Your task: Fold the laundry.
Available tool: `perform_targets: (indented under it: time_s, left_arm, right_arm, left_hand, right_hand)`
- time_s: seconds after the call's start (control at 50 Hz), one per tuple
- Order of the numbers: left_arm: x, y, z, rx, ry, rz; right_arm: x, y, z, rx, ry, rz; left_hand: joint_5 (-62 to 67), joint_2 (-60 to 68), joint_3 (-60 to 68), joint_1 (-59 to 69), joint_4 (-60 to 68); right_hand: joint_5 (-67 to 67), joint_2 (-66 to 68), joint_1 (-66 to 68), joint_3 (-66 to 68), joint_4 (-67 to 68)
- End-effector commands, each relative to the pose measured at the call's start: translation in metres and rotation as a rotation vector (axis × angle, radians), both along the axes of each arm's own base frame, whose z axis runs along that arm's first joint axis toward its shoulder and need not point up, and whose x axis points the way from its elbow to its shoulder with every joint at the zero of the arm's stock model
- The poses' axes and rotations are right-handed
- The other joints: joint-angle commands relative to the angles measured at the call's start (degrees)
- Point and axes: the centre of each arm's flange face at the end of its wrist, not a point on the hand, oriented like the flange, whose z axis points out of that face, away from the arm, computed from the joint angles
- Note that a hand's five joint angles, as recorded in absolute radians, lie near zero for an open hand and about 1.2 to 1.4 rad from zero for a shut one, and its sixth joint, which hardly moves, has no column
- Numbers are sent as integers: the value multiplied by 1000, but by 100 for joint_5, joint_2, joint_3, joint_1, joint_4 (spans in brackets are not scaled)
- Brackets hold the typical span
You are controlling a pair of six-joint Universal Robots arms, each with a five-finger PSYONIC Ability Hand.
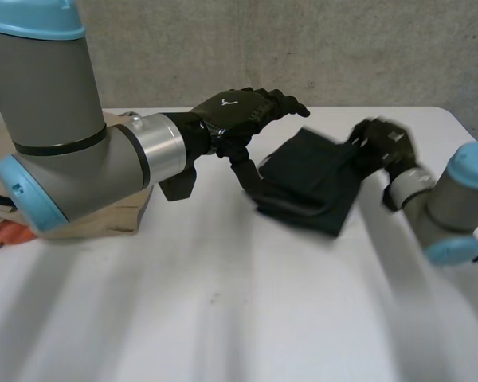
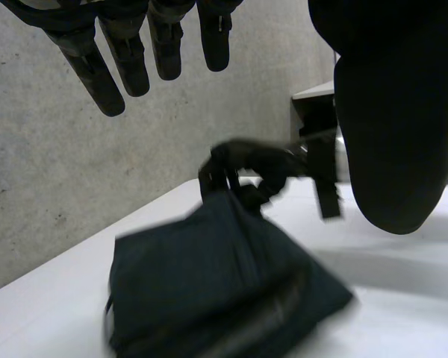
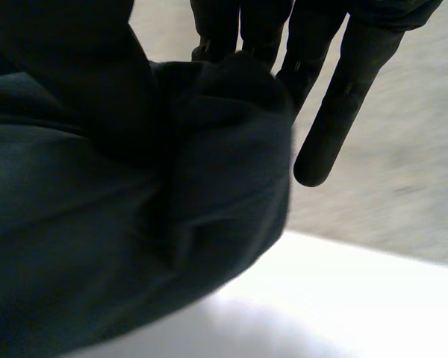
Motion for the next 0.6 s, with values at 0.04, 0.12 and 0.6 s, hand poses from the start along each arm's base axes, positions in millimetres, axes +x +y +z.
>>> perform_targets:
  time_s: [0.04,0.12,0.6]
  left_arm:
    - [-2,2,3,-9,6,-8]
    - [-3,4,4,-13,8,-12]
    - [-11,13,-1,-6,-2,-36]
  right_arm:
    - [-74,-94,6,-60,-36,-296]
    - [-119,-124,0,-58,-45,-415]
    - [-207,-144,-44,-12,31,-574]
  left_hand:
    - [-239,-128,-169,-75,-109]
    - [-239,-128,-169,-75,-109]
    - [-239,-128,-169,-75,-109]
  right_hand:
    - [1659,1390,1901,1241,1187]
    - [1659,1390,1901,1241,1187]
    - [-5341,-5610,-5099,-5759,-5813]
